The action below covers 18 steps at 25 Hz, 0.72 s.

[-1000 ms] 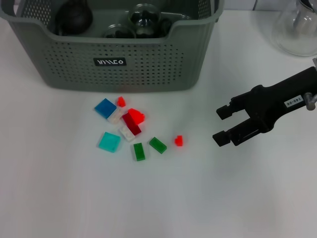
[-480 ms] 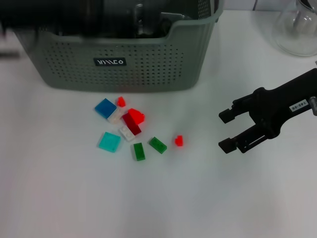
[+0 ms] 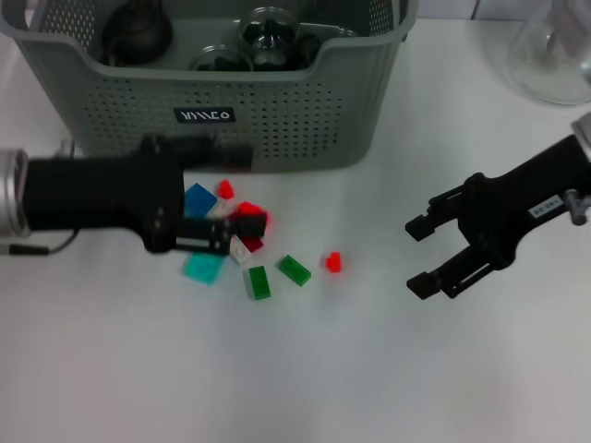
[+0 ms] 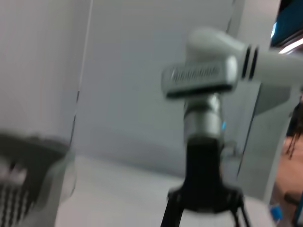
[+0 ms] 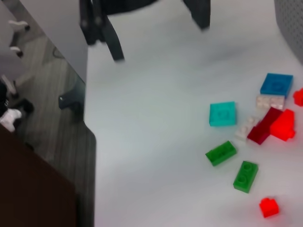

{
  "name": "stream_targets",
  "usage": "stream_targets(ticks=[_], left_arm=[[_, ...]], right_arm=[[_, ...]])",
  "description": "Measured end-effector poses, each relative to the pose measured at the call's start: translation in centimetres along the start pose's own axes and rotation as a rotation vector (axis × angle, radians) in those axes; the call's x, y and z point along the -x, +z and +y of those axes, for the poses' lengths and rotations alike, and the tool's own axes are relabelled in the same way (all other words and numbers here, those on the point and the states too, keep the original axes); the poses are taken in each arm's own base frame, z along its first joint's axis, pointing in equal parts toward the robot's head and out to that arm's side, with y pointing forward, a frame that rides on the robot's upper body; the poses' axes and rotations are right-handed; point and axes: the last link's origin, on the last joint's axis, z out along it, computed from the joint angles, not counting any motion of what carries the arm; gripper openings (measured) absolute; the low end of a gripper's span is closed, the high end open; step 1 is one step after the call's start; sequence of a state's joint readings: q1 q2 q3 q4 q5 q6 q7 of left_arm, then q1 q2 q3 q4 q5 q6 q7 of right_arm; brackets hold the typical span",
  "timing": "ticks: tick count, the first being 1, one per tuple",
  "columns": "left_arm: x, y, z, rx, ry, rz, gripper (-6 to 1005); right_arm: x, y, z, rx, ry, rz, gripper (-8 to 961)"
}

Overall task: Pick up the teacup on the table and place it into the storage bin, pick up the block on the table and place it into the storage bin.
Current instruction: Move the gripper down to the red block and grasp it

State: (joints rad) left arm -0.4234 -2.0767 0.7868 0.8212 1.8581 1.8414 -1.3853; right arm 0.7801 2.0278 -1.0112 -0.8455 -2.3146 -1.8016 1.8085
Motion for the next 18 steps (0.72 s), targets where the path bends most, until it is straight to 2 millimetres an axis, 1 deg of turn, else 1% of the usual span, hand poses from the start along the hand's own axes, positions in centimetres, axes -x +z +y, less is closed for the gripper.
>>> stream_targets(ticks=[3,5,8,12,18], left_arm=[[1.6,0.2,-0.3,-0.028,-0.022,-0.088,861],[2.3,0.3,-0.5,-0.038,-0.028,-0.15,860],[2.9,0.3,-0.8,-0.056,-0.033,-0.205,860],[3.3,-0.1,-1.4,-0.097,-0.035,-0.228,861],[3.7,-0.5,-1.7,-0.144,-0.036,-0.241,862]], right_arm=[[0.7,0.9,-0.3,-0.021,-0.025,0.046,917],[1.4,1.8,-0.6,-0.041,-0.054,0.092,917],[2.6,3.2,-0.8,-0.06,-0.1,0.152,917],[4.1,4.7,-0.9,-0.088,-0.164,0.232,917],[5.5,6.6,-1.3,-0.153,-0.24,0.332,917]])
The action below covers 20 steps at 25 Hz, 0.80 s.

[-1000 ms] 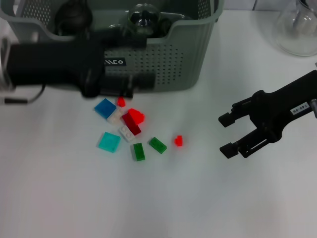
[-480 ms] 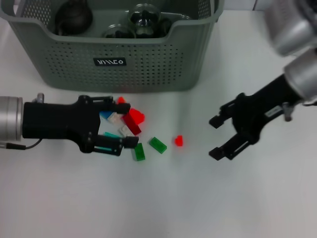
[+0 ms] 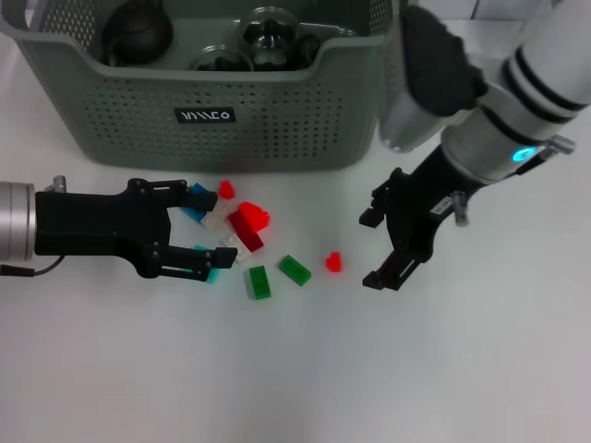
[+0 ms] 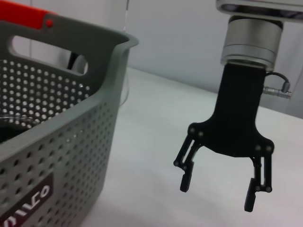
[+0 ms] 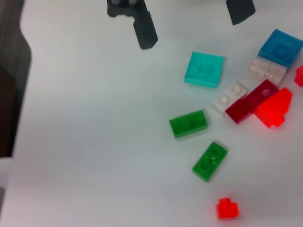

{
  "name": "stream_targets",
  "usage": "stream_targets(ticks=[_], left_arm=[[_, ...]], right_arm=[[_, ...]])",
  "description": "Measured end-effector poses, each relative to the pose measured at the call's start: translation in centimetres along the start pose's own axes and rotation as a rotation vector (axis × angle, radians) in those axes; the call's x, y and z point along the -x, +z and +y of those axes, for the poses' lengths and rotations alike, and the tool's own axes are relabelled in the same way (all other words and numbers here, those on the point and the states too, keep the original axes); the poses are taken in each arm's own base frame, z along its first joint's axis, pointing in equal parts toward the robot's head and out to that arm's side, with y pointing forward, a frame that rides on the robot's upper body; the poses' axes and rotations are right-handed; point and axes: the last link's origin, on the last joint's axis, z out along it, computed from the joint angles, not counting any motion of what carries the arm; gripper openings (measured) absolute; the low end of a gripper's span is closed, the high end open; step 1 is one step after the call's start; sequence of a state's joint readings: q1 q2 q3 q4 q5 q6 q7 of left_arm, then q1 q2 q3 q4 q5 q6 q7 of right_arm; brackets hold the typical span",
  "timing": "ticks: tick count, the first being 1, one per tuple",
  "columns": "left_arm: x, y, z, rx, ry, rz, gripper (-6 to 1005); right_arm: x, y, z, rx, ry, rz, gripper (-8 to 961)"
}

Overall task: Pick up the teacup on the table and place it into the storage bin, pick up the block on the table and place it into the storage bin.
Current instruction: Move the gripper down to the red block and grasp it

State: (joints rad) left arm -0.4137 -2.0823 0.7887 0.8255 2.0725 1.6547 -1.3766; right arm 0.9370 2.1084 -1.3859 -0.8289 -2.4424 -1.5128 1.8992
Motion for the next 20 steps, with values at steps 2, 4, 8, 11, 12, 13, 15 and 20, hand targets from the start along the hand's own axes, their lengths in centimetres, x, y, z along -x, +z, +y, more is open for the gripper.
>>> stream_targets(ticks=[2,4,8,11,12,13,15,20], left_arm=[[0.1,0.0,-0.1,-0.009,-0.001,-0.003,862],[0.1,0.1,-0.1,-0.01,-0.001,-0.003,861],[0.1,0.1,-0.2,-0.013,0.0,-0.004,861],[0.1,0.0,-0.3,-0.019,0.001,-0.006,861],[0.1,0.0,-0.4,-0.023,0.002,-0.008,861],[0.1,-0.1,-0.5,-0.032,0.003,-0.01,860],[0.1,-0.1,-0.6,-0.036,0.003,-0.011,860],[-0.1,0.1,-0.7,-0.036,0.007,-0.01,859]], right_arm=[[0.7,0.4,0.0,-0.014,-0.028,0.016,916],[1.4,1.1,0.1,-0.023,-0.052,0.025,916],[2.1,2.6,0.0,-0.049,-0.077,0.043,916],[2.3,3.5,-0.2,-0.064,-0.079,0.044,907],[2.4,3.7,-0.2,-0.062,-0.079,0.043,905],[2.4,3.8,-0.2,-0.065,-0.077,0.039,902],[2.5,3.9,-0.3,-0.073,-0.075,0.031,896],[2.4,4.2,-0.6,-0.09,-0.06,0.031,882]])
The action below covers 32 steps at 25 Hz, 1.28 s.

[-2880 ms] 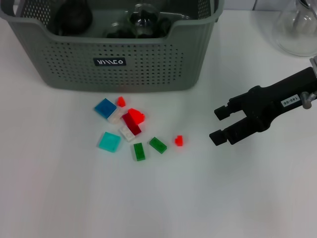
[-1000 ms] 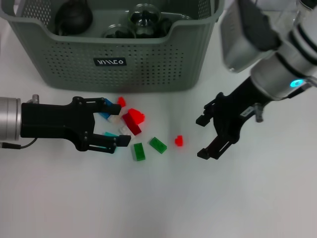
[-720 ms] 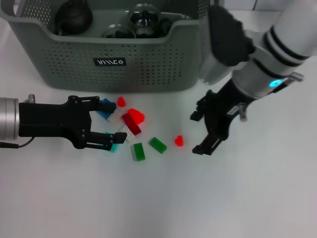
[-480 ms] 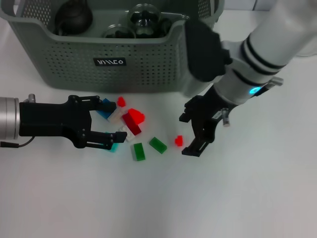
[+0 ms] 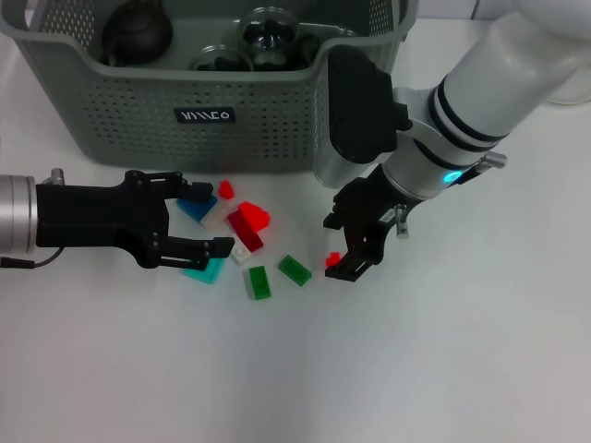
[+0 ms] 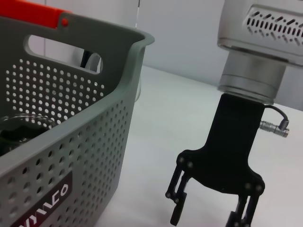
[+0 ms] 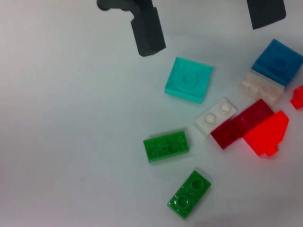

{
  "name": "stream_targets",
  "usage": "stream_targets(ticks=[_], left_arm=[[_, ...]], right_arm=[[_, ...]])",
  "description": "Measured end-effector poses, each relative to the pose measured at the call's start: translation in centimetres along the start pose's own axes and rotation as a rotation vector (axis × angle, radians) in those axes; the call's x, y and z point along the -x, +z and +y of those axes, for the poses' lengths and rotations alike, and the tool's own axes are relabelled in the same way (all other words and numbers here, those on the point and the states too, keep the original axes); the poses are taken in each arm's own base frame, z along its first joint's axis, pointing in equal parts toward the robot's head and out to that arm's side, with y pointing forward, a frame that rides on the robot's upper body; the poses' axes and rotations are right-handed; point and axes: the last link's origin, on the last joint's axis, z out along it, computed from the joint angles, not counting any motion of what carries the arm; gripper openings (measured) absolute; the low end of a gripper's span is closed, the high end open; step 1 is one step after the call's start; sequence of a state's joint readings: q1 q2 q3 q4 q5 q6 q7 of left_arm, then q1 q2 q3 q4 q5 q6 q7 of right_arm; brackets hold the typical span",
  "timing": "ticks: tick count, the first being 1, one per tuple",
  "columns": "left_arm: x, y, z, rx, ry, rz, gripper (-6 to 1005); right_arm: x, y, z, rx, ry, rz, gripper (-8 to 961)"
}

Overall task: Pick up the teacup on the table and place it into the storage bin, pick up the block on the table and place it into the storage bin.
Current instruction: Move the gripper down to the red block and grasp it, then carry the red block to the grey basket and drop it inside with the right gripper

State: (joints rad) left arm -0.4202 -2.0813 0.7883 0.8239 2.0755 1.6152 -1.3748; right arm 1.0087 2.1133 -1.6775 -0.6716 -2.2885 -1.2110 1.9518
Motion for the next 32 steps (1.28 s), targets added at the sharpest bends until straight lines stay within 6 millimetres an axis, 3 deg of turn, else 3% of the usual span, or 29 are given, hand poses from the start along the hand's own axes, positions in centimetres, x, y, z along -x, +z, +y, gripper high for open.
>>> stream_targets(ticks=[2,12,23,26,32], left_arm=[[0.0,0.0,0.0,0.0,0.0,0.001,859],[0.0,0.0,-0.2,-0.017,-0.001,-0.001,858],[0.3,0.0,-0.2,-0.026,-0.007,-0.001,859],[0.3,0.0,-0.2,-0.027,-0.008,-0.001,859],[0.5,-0.2,-0.1,-0.024,-0.013,-0.003,859]], right_arm=[[-0.1,0.1,0.0,-0.001,0.003,0.004,876],[0.0,0.6,0.4,0.01,-0.007,0.008,448],[-0.1,1.1,0.8,0.015,0.004,0.016,453],[-0.1,1.1,0.7,0.011,0.011,0.018,314],[-0.2,0.0,0.8,0.022,0.044,0.004,205]])
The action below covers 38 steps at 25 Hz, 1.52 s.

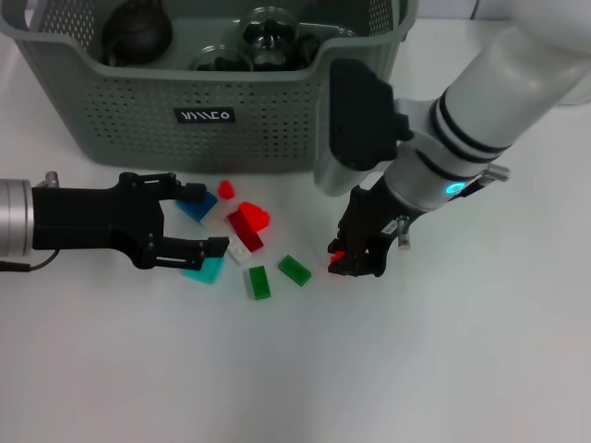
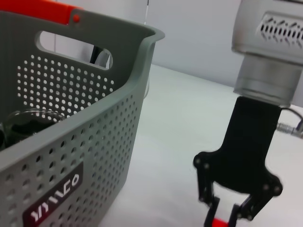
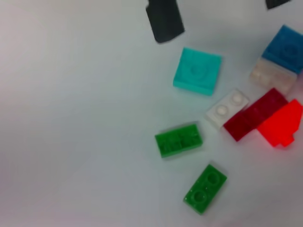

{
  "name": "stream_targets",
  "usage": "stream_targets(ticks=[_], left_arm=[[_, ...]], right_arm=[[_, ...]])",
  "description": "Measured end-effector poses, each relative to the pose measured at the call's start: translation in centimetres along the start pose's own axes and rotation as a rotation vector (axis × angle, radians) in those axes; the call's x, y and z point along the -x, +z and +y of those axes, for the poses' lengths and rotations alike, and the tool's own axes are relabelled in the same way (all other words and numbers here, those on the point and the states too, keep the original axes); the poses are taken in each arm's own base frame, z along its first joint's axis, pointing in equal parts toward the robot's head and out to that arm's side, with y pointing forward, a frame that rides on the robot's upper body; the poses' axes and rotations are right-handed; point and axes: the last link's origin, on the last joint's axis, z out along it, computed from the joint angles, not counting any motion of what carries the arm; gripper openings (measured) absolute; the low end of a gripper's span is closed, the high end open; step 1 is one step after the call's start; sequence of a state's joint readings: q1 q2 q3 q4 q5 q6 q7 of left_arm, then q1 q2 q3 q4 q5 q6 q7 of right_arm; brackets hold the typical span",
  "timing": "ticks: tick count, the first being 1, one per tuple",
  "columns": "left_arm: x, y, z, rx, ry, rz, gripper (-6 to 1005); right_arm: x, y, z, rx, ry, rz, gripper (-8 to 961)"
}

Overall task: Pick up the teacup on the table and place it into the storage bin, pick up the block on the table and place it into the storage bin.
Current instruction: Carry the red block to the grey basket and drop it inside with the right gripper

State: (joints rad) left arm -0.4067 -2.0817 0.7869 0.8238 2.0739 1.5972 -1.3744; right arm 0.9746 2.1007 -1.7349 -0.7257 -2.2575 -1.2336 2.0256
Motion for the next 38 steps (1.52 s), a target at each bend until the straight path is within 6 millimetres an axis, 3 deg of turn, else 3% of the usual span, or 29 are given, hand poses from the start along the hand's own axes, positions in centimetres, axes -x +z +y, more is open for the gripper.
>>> stream_targets(ticks=[3,6,15,18,21,24,30,33,38], left_arm=[[0.4,-0.3,0.1,-0.005,-0.007,-0.004,859],[1.1,-1.1,0.0,-0.034,-0.015,-0.019,859],[3.1,-3.3,0.1,-0.115,-0.047,-0.036,859],[3.3,-3.4,0.2,-0.124,-0.036,-0.025,859],[3.2,-3.2,0.2,-0.12,-0.037,-0.017,859],[2.9,-2.7,0.2,-0.113,-0.028,-0.009,859],[2.2,-2.0,0.2,-0.101,0.002,0.003,859],[2.1,-1.8,0.0,-0.101,0.006,0.0,859],[2.0,-1.7,0.0,-0.103,0.008,0.003,859]], right_arm=[[0.0,-1.6,0.2,0.019,0.022,-0.025,208],[0.0,-4.6,0.4,0.052,0.051,-0.069,210],[2.2,-16.1,0.2,0.126,0.075,-0.396,218],[3.5,-20.1,-0.6,0.089,0.067,-0.571,221],[4.5,-22.1,-2.4,-0.01,0.1,-0.682,223],[5.4,-21.7,-5.4,-0.165,0.174,-0.706,226],[6.9,-17.0,-10.2,-0.374,0.252,-0.578,231],[7.3,-14.2,-10.9,-0.42,0.24,-0.487,234],[8.3,-11.1,-10.5,-0.453,0.179,-0.396,238]])
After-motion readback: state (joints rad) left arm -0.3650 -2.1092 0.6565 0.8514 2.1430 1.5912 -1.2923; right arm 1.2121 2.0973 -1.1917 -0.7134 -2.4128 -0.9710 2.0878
